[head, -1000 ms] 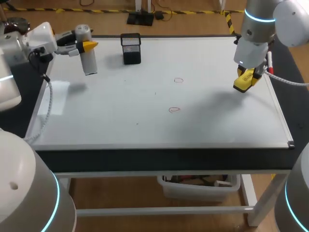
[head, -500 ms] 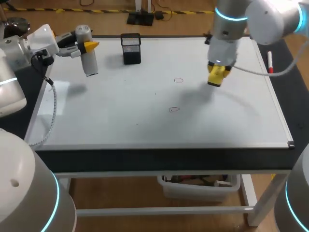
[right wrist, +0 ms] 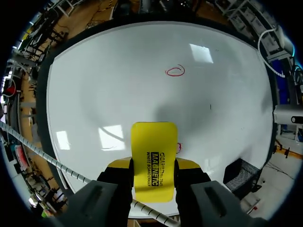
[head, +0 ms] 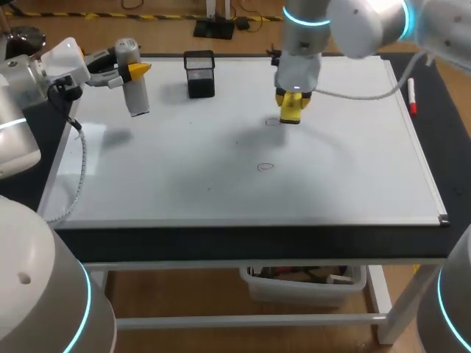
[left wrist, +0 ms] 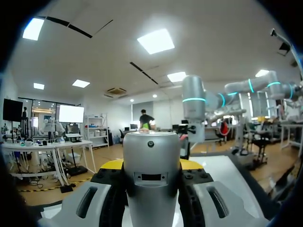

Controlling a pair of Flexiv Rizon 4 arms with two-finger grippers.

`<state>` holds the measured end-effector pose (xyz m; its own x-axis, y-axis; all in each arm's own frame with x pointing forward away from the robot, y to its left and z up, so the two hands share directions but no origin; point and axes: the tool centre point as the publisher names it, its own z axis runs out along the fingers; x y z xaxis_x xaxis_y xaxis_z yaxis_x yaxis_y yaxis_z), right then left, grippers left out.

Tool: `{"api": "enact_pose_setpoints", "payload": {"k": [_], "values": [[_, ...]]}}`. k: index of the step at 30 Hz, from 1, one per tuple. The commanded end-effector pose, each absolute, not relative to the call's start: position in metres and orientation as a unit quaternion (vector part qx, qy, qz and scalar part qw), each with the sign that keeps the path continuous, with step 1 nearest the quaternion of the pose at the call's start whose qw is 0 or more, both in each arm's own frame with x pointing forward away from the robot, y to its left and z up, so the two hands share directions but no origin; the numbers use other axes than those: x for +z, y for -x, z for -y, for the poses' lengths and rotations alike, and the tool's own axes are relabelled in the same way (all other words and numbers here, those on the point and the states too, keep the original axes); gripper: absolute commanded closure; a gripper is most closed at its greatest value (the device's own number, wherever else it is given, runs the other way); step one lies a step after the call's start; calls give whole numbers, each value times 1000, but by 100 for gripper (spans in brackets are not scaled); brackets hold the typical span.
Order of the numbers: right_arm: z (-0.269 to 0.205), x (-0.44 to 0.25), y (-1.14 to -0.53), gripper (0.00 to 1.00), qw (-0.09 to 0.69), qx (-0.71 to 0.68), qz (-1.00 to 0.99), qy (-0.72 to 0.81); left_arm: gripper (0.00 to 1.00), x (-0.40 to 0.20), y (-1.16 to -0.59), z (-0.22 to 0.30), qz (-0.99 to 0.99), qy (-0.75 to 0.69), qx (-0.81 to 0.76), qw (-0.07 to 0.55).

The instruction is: Pick up the inspection probe, press it on each red-marked spot on the whiteboard one by one, put down the probe, pick up the eraser, and wipe off all the red marks.

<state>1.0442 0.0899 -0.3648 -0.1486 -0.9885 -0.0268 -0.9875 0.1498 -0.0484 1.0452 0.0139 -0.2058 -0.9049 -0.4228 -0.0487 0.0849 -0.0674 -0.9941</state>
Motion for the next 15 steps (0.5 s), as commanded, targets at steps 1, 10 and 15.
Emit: {"api": "enact_pose_setpoints", "payload": {"k": [1,10,15], "values": [[-112,-374,-1052,100,6,-24,-744,668,100,-206,-1045,-13,-659,127,-720,178],[-147,-389,-1041,100,10,-23,-719,694,100,-206,-1045,-13,-659,127,-720,178],[-153,-400,-1035,100,6,-22,-713,701,100,-206,-1045,-13,-659,127,-720,178]]}}
